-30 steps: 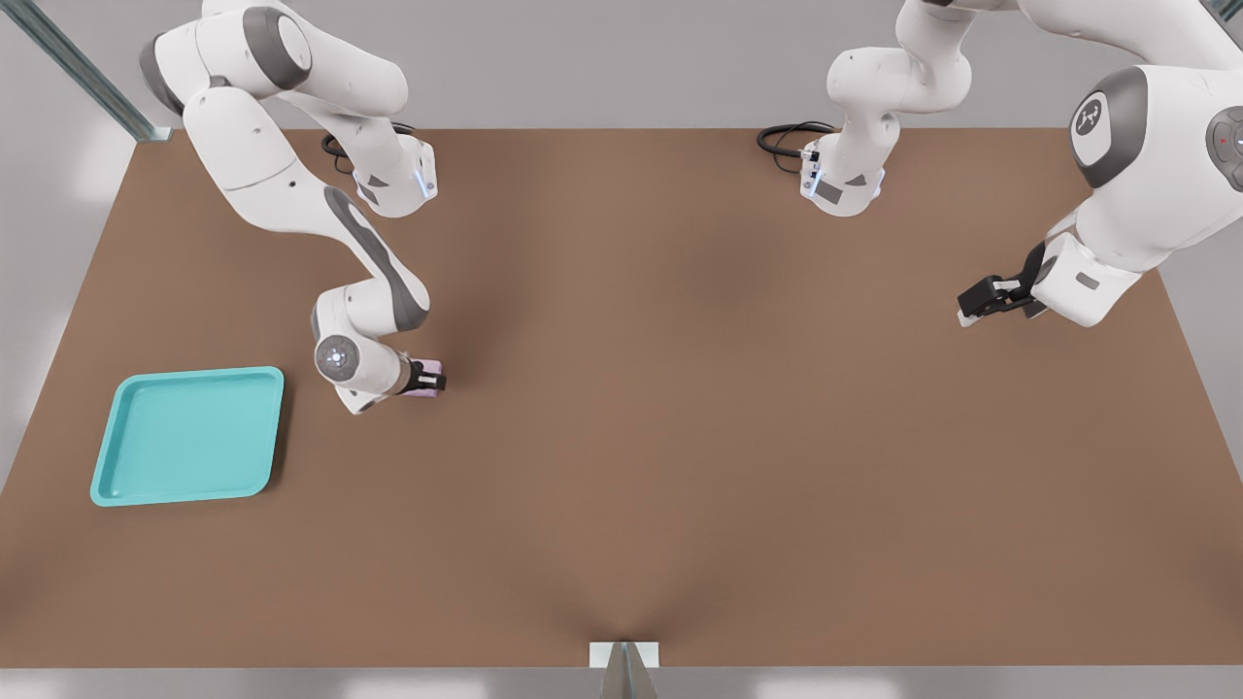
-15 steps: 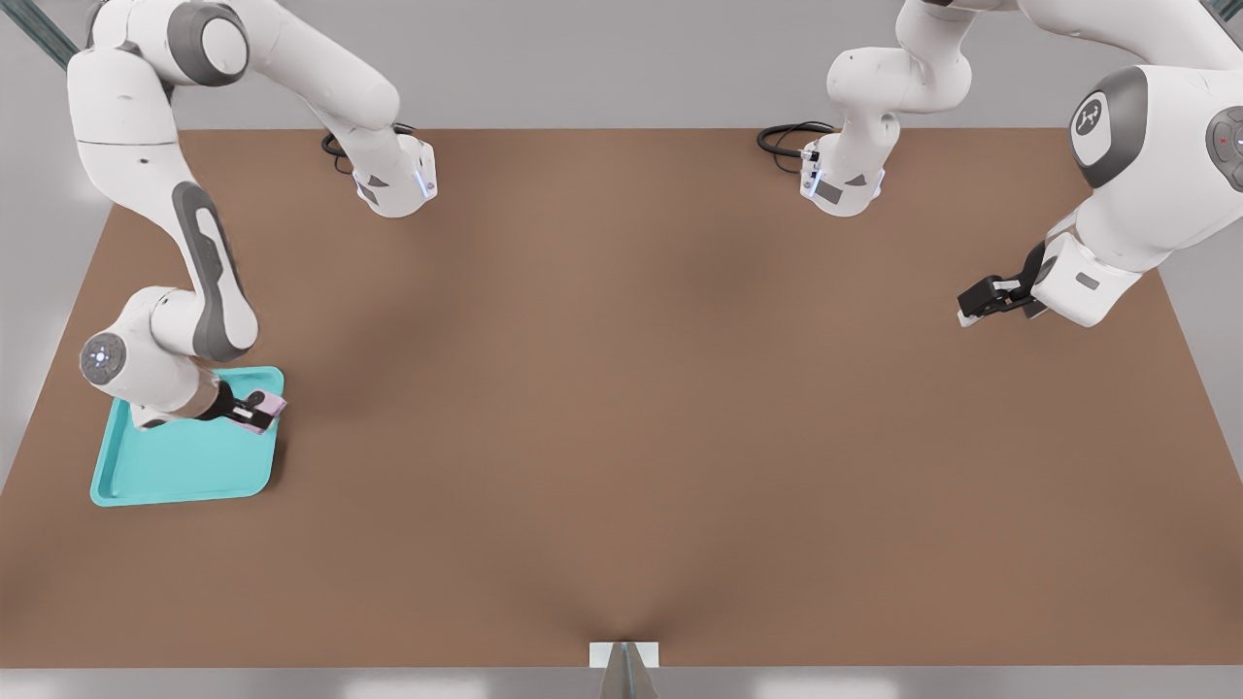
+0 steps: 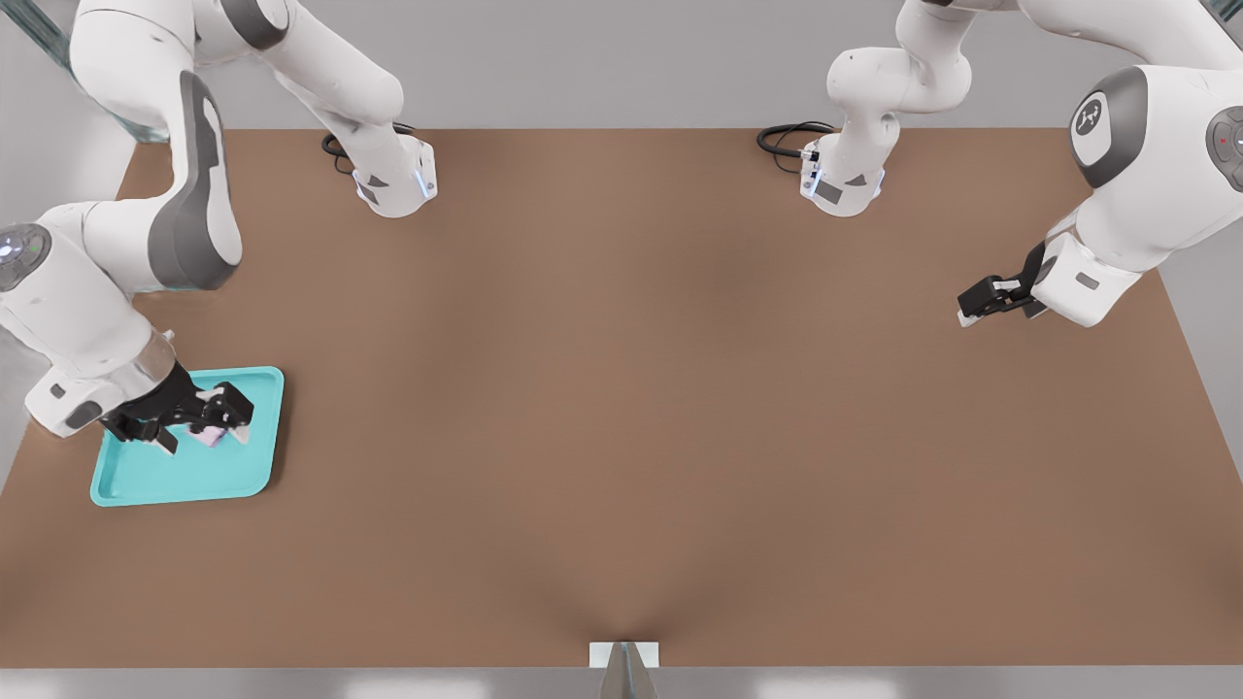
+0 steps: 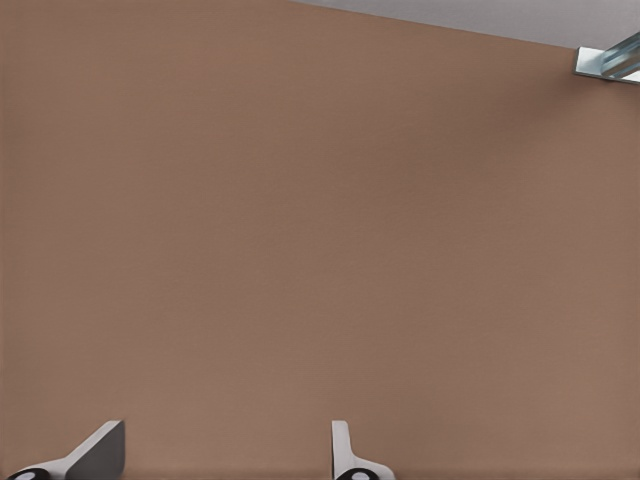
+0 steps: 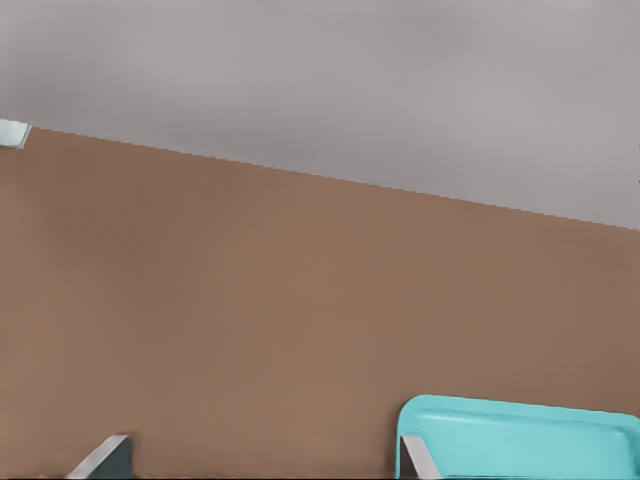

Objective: Keep left arm still and place phone on the tray with right arm

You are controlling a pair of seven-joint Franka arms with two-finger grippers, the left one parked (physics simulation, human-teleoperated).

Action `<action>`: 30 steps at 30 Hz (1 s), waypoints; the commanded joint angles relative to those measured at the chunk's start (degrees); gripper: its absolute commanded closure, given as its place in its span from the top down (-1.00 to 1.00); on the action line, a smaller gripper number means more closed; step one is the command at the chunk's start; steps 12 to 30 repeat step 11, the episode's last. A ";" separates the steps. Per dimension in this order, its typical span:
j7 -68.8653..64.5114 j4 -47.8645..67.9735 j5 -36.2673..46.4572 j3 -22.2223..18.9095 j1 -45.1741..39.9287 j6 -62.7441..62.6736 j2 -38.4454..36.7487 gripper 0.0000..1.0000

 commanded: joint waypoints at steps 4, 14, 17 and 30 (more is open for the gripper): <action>4.09 -11.44 10.06 -27.38 22.12 -16.84 -15.37 1.00; 3.74 -17.25 9.89 -33.18 30.12 -14.46 -19.86 1.00; 3.74 -17.25 9.89 -33.18 30.12 -14.46 -19.86 1.00; 3.74 -17.25 9.89 -33.18 30.12 -14.46 -19.86 1.00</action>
